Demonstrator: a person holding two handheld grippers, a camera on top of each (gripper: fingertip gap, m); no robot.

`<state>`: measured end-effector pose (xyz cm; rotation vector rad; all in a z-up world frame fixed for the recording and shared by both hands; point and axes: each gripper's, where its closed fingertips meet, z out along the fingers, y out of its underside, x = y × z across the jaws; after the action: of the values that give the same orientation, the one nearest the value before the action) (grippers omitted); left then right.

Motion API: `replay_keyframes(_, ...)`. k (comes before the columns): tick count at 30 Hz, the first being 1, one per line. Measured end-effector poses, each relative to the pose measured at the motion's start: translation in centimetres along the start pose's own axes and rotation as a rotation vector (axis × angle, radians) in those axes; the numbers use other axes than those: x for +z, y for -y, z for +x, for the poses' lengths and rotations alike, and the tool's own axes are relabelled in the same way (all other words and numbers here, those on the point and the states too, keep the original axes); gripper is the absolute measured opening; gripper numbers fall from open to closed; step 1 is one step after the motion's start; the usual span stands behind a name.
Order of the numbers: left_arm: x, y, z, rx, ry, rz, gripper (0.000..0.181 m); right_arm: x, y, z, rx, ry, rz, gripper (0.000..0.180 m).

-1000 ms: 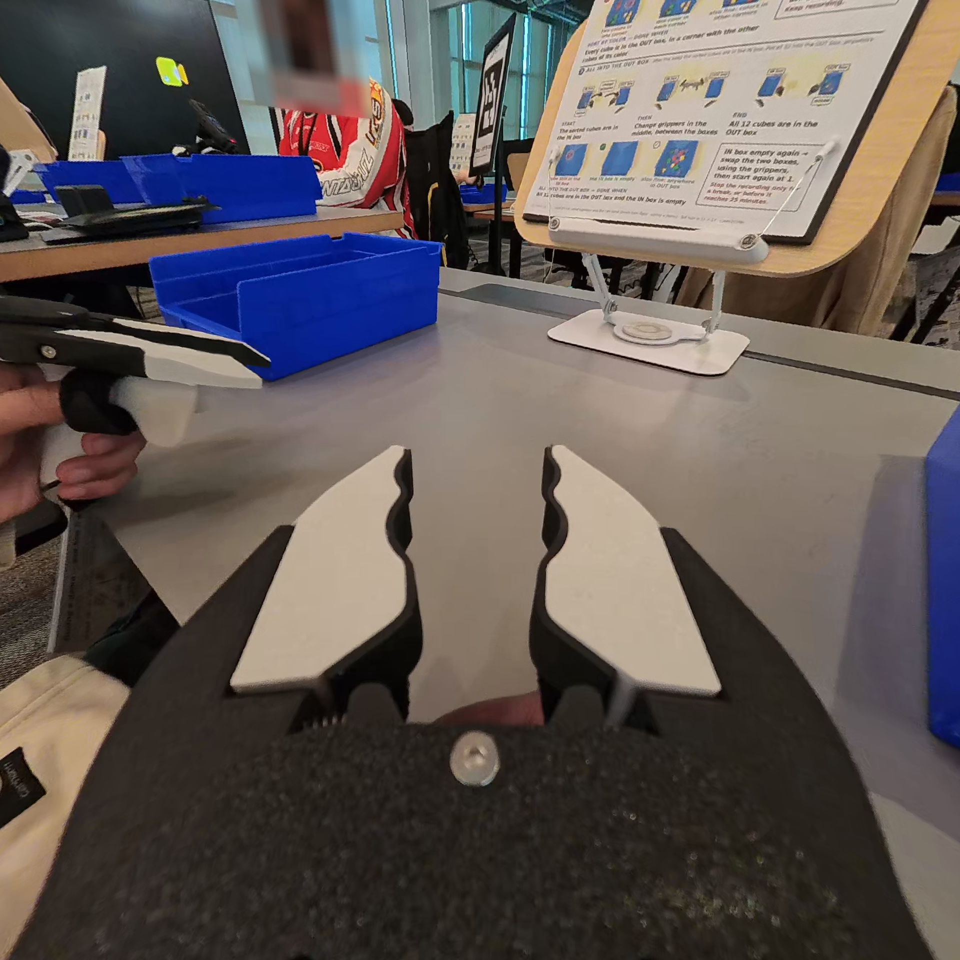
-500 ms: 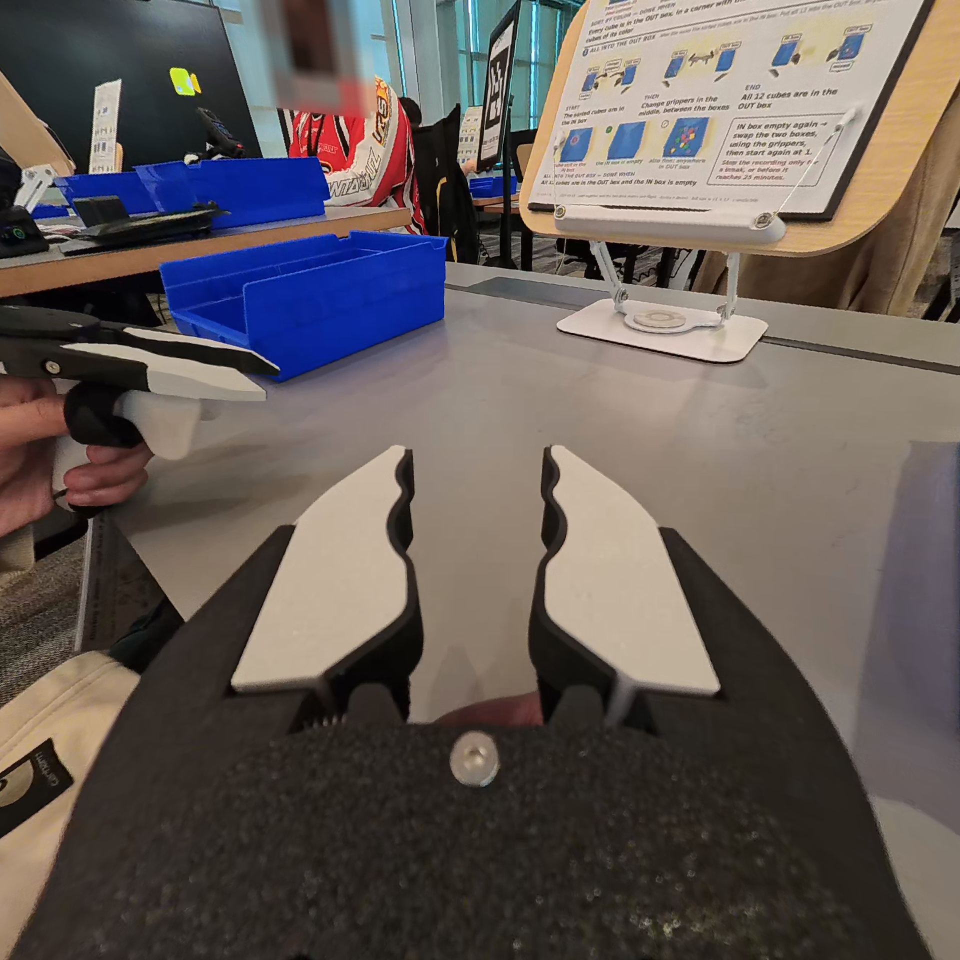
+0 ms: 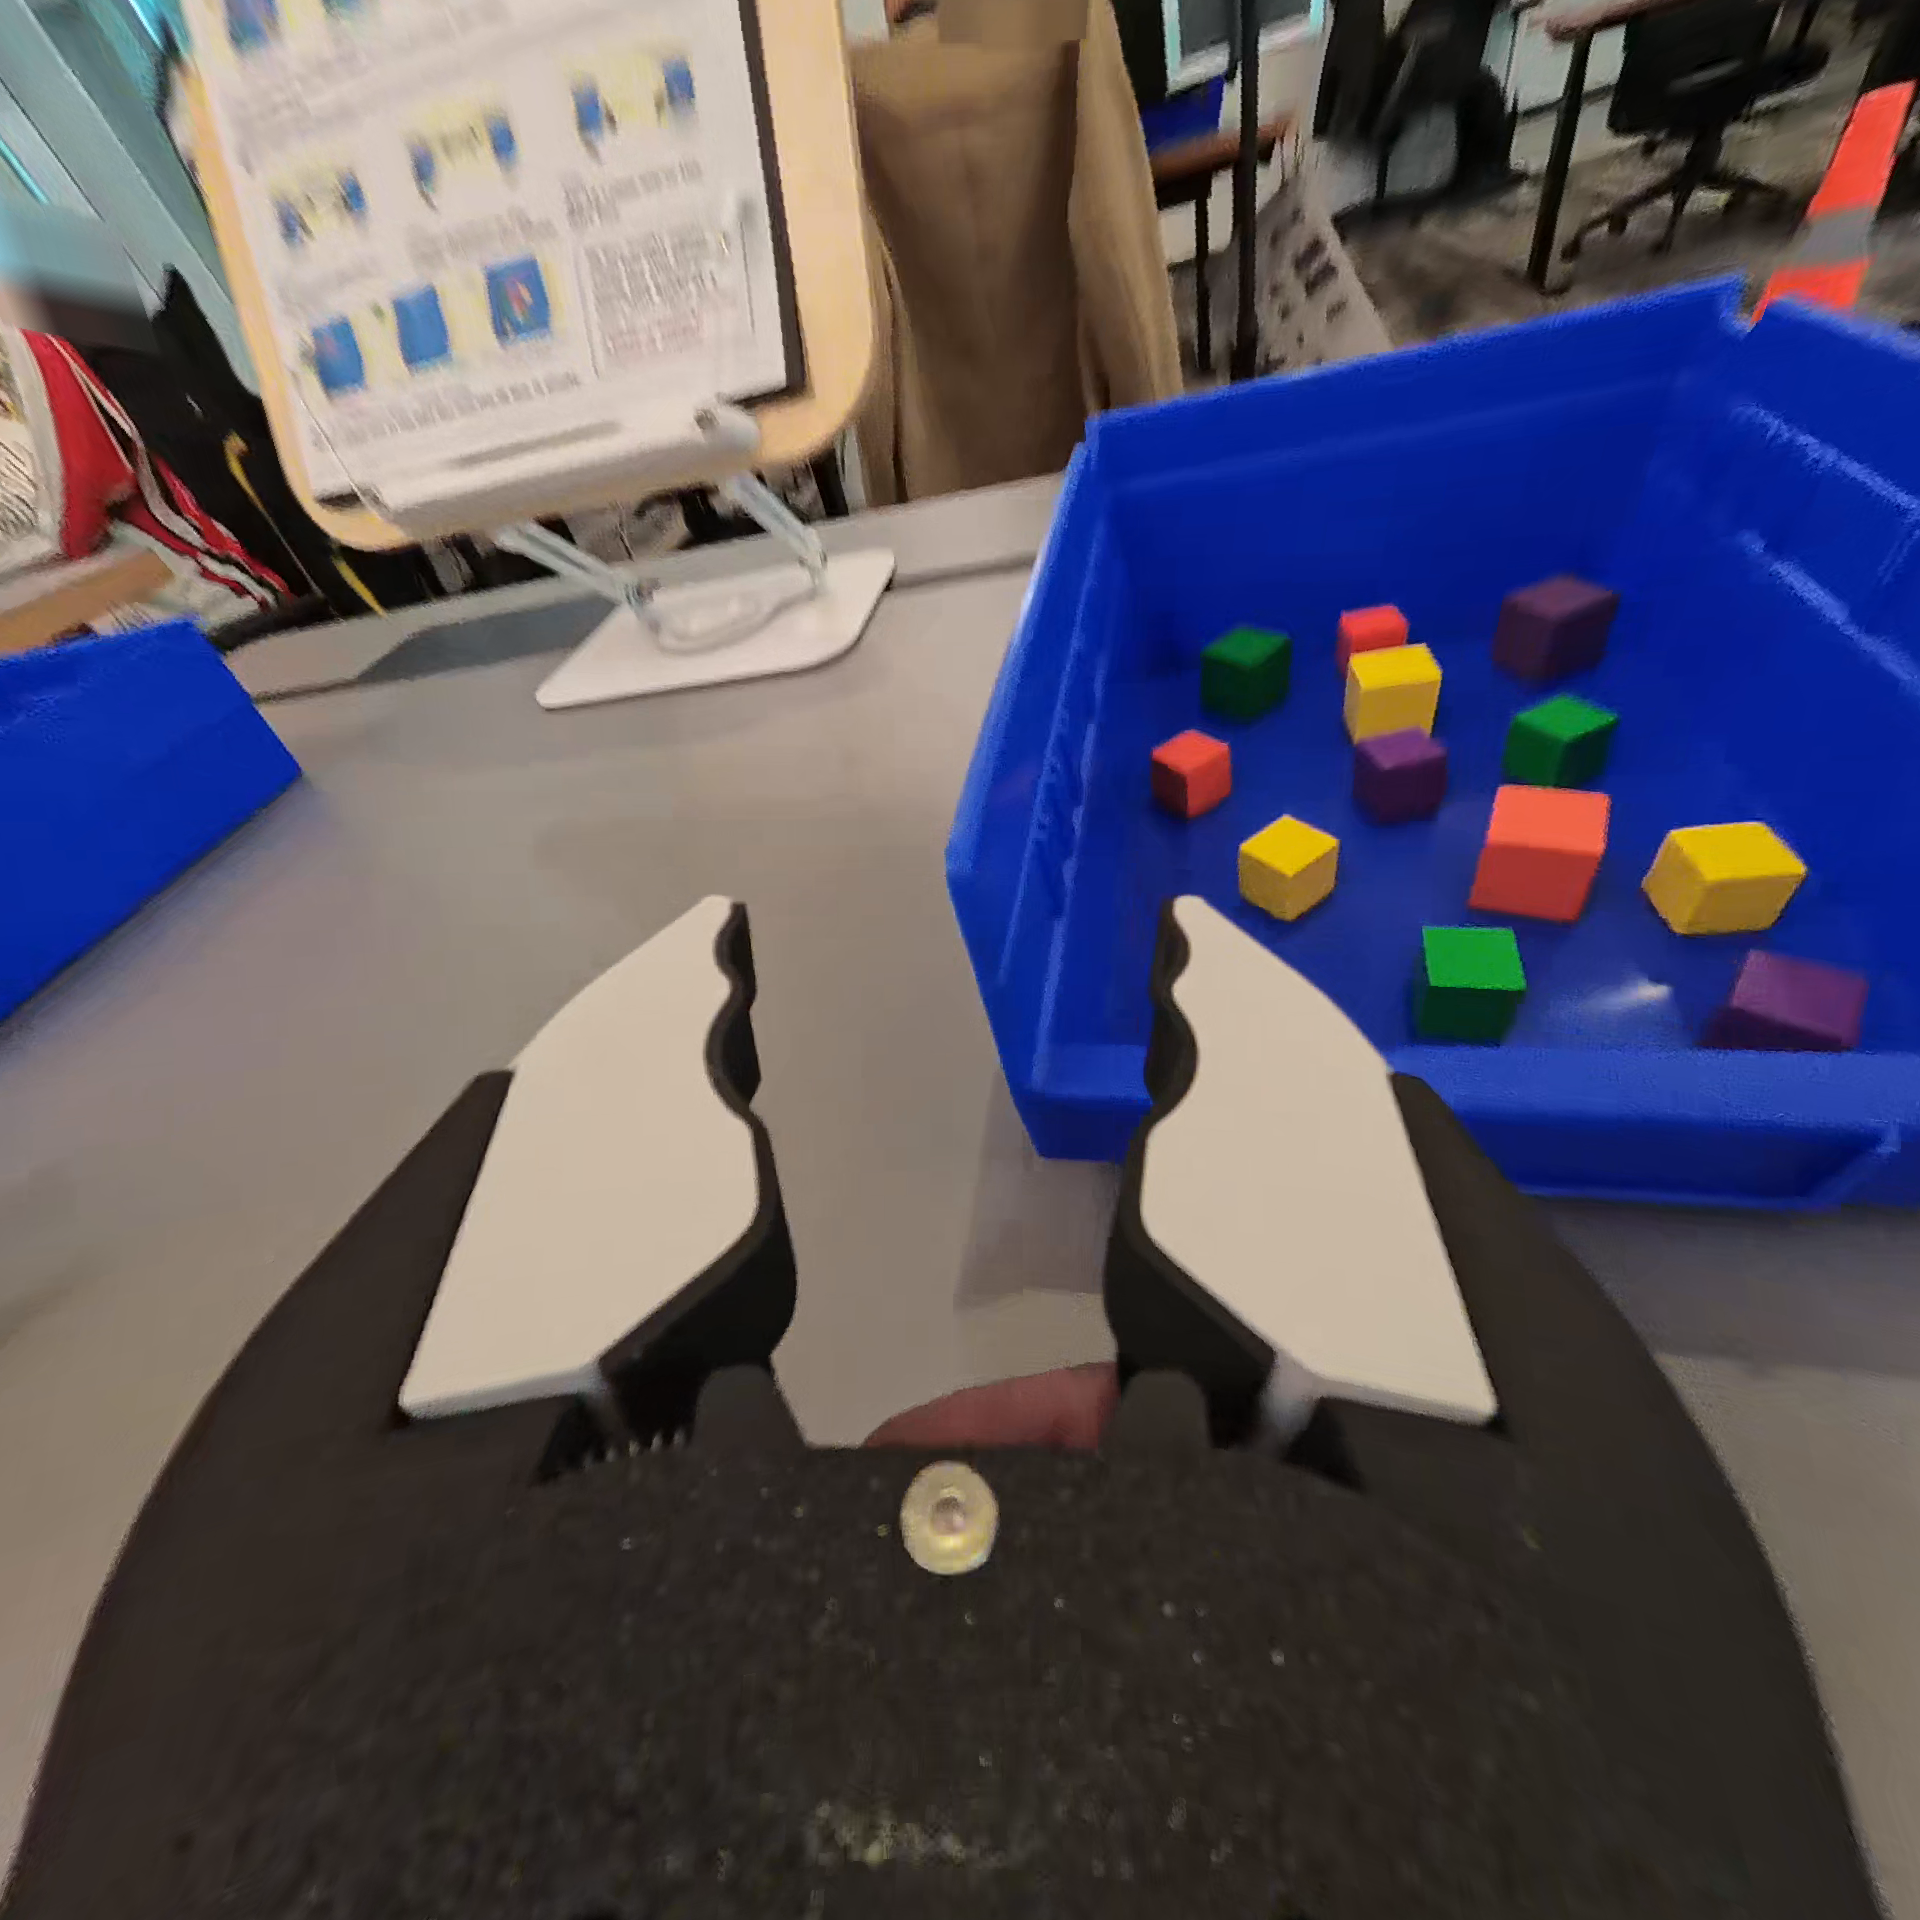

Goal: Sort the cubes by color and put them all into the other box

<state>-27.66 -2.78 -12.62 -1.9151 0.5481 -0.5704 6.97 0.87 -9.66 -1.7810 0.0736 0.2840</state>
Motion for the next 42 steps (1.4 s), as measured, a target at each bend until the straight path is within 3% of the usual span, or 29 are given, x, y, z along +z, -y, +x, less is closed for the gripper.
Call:
replay_keyframes(6,0.4,-0.7,0.6,0.078,0.015,-0.04,0.064,2.2,-1.9,-3.1,-0.028,0.092,-0.079,0.079)
replay_keyframes(9,0.6,-0.8,1.0,0.104,0.015,-0.044,0.064,2.6,-2.3,-5.6,-0.049,0.219,-0.095,0.086)
replay_keyframes(13,1.3,-0.5,2.8,0.107,-0.03,-0.044,0.065,1.0,-1.5,-7.7,-0.068,0.33,-0.057,0.066)
replay_keyframes(18,3.9,1.7,7.5,0.133,-0.129,-0.056,0.065,-3.4,3.5,-3.4,-0.204,0.086,0.134,0.061)
replay_keyframes(21,7.8,3.6,9.8,0.171,-0.091,-0.083,0.063,-5.8,5.7,2.2,-0.208,-0.134,0.218,0.056)
replay_keyframes(24,12.7,5.4,13.2,0.124,-0.128,-0.11,0.063,-6.5,5.0,7.1,-0.195,-0.278,0.184,0.05)
replay_keyframes(28,18.8,7.2,17.3,0.048,-0.159,-0.098,0.065,-5.2,2.3,9.9,-0.132,-0.313,0.082,0.055)
replay_keyframes(30,21.6,7.2,18.2,0.048,-0.131,-0.108,0.065,-5.2,2.4,10.2,-0.16,-0.343,0.096,0.048)
replay_keyframes(32,23.7,6.7,18.9,0.044,-0.135,-0.147,0.049,-5.1,2.3,10.4,-0.209,-0.385,0.07,0.046)
replay_keyframes(35,25.3,6.6,18.6,-0.009,-0.102,-0.151,0.039,-5.7,2.5,11.4,-0.267,-0.477,0.056,0.046)
replay_keyframes(36,25.5,6.6,18.5,-0.026,-0.095,-0.152,0.027,-6.0,2.6,11.8,-0.274,-0.496,0.058,0.047)
replay_keyframes(39,25.8,6.4,18.4,-0.009,-0.076,-0.168,0.017,-5.2,1.3,13.1,-0.199,-0.478,-0.021,0.054)
replay_keyframes(42,25.9,6.6,17.7,0.083,0.026,-0.177,0.009,-3.9,0.0,13.7,-0.168,-0.44,-0.067,0.041)
